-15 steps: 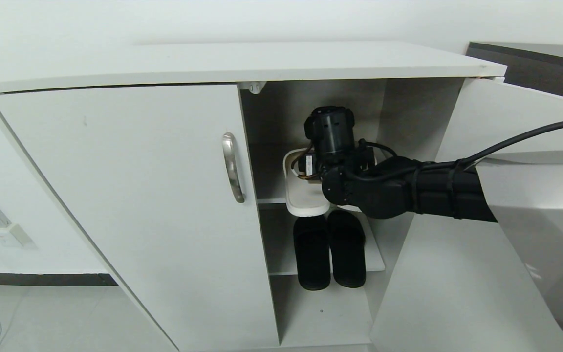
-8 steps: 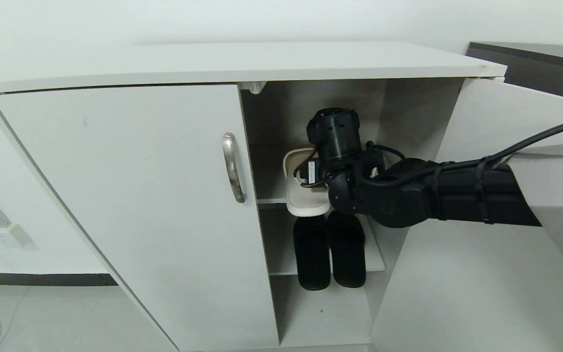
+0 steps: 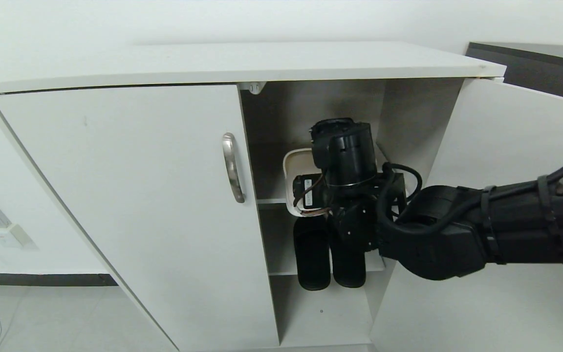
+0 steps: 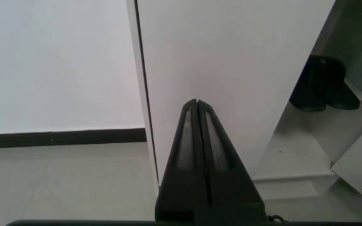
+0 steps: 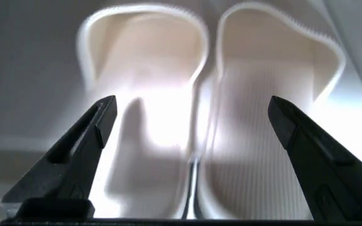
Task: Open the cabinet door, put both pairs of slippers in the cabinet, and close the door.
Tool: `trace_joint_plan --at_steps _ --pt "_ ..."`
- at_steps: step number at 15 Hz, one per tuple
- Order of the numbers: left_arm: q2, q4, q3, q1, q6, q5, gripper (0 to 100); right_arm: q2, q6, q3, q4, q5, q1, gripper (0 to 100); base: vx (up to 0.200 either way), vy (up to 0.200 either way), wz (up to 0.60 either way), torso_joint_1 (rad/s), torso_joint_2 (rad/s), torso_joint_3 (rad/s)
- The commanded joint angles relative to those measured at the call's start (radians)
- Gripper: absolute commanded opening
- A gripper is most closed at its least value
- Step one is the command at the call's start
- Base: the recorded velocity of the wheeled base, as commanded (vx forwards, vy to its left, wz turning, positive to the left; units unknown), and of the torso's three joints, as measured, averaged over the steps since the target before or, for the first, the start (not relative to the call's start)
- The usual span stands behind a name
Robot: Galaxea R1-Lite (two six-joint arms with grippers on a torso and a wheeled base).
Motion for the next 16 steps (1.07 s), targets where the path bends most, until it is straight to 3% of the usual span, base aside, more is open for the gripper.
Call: trace_joint_plan --at_steps 1,4,5,16 --pt "0.001 0.000 0.000 0.001 0.000 0.000 0 -0.079 0.001 0.122 -0.064 0.003 0.038 100 0.000 0.000 0.00 0.000 0.00 0.000" --pt "0.001 0.000 0.000 0.001 0.000 0.000 0 -0.108 -0.005 0.212 -0.142 0.003 0.064 100 0.000 0.000 0.00 0.000 0.00 0.000" --pt "0.001 0.000 0.000 0.001 0.000 0.000 0 -0.111 -0.005 0.234 -0.160 0.003 0.074 0 0.000 0.000 0.00 0.000 0.00 0.000" --pt "0.001 0.000 0.000 0.001 -0.002 0.000 0 -0.093 -0.013 0.258 -0.216 0.001 0.087 0 0.000 0.000 0.00 0.000 0.00 0.000"
